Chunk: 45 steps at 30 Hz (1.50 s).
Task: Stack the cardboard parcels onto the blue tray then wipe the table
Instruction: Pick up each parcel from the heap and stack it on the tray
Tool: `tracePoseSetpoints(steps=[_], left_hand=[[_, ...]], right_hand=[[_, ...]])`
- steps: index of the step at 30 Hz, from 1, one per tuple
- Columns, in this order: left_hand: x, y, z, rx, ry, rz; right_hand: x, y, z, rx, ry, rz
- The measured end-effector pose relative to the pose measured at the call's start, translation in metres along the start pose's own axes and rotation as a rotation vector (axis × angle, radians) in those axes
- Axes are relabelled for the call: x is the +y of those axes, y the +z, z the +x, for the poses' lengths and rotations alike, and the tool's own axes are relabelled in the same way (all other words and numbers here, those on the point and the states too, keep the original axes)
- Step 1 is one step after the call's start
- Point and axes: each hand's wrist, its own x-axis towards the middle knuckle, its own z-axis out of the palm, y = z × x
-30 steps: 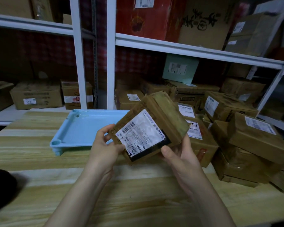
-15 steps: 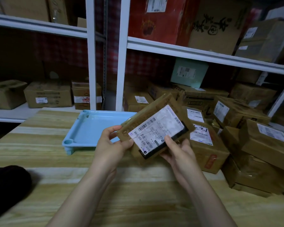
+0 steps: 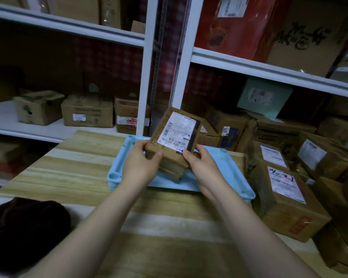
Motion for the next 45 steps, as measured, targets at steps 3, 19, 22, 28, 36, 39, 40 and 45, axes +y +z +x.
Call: tracePoseSetpoints(steps=[3,19,22,28,36,39,40,45], left_hand=[[-0.011,-0.008,0.021,0.048,-0.014,0.142],[-0.057,-0.024,0.055,0.093,-0.152,0.391],[-0.056,-0.023,0.056,0.089,-0.179,0.391],[-0.038,-0.014,0.033,0.173,-0.114,0.482],[0.004,0.035,-0.023,0.262,0.222,0.348],[0.021,0.072,-0.052,0.073,0.201,0.348],[0.026,0.090,-0.064,-0.007,0.195,0.350],[0.031,0.156,-0.097,-0.380,0.114,0.265]], right_hand=[[-0.005,0.024,0.014,-0.019,0.029,-0.023],[0.019,0.073,0.034,-0.032,0.120,-0.162],[0.020,0.071,0.031,-0.024,0.128,-0.180],[0.013,0.057,0.013,-0.015,0.118,-0.262],[0.011,-0.033,-0.028,0.265,-0.010,-0.265],[0.015,-0.086,-0.048,0.521,-0.022,-0.298],[0.017,-0.107,-0.058,0.607,-0.021,-0.311],[0.021,-0.165,-0.094,0.847,0.017,-0.463]])
